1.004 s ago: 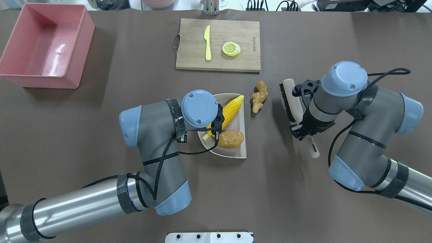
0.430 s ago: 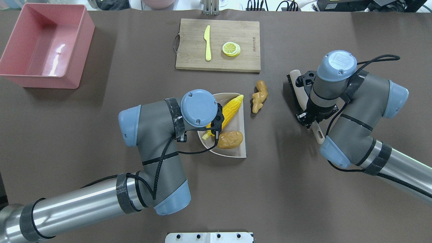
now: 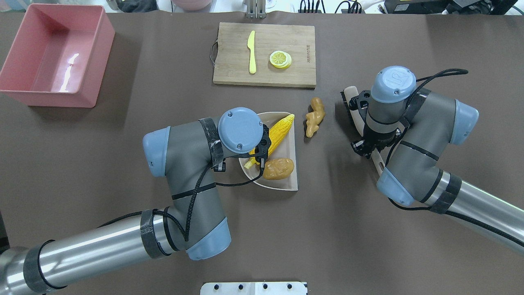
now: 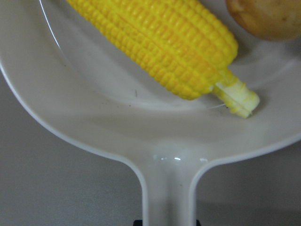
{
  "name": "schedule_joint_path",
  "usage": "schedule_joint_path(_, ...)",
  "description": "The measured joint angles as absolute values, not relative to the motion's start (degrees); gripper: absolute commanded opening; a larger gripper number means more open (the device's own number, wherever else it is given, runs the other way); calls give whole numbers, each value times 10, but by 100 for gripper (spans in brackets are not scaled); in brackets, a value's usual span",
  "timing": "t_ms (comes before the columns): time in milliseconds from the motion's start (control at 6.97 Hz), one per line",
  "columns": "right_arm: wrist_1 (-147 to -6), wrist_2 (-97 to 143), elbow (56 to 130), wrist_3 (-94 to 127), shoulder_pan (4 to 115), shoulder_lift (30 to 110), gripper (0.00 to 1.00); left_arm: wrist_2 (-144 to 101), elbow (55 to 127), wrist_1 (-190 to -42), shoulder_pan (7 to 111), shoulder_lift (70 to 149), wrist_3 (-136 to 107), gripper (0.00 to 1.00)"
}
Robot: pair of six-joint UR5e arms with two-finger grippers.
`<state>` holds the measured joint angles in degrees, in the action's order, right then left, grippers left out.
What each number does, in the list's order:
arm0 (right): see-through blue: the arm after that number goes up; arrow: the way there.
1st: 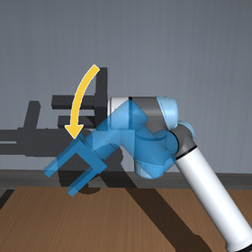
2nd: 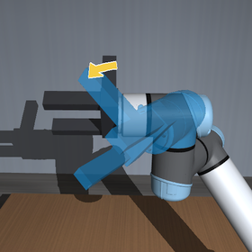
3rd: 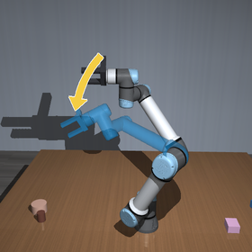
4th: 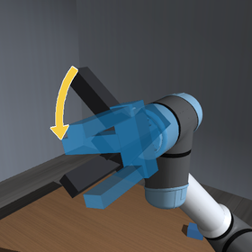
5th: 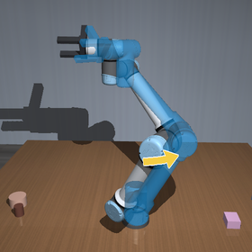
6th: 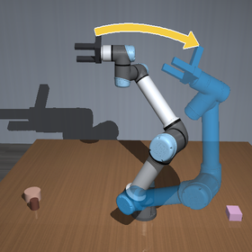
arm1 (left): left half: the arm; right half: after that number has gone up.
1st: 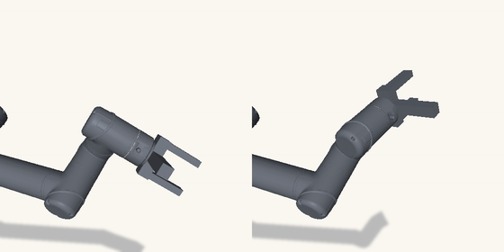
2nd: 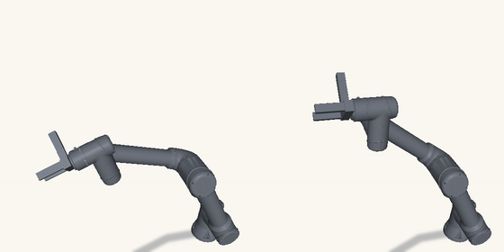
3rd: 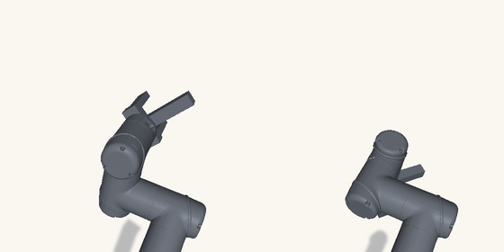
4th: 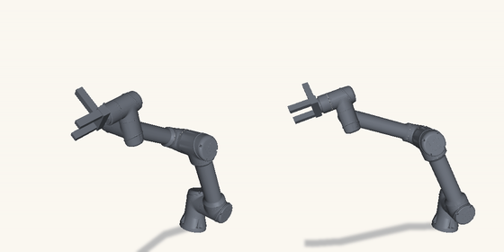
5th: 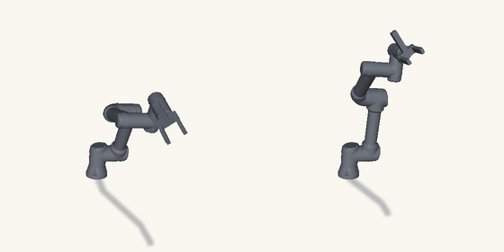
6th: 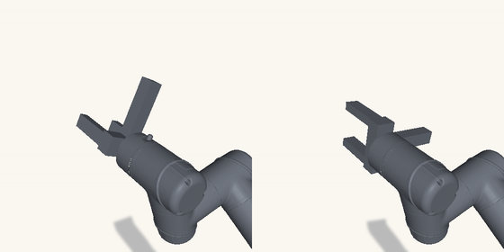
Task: Sweep and dump trash into bin
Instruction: 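Lift the brush with the right gripper and move it beyond the ginger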
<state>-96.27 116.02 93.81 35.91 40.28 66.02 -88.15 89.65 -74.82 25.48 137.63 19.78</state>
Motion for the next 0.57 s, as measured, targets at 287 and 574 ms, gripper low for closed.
schedule_joint_path(287,-980,1160,945,356,401,649,0,-882,896,-749,255,1376,198,0)
schedule_joint_path(574,-990,1180,934,352,407,635,0,-882,896,-749,255,1375,198,0)
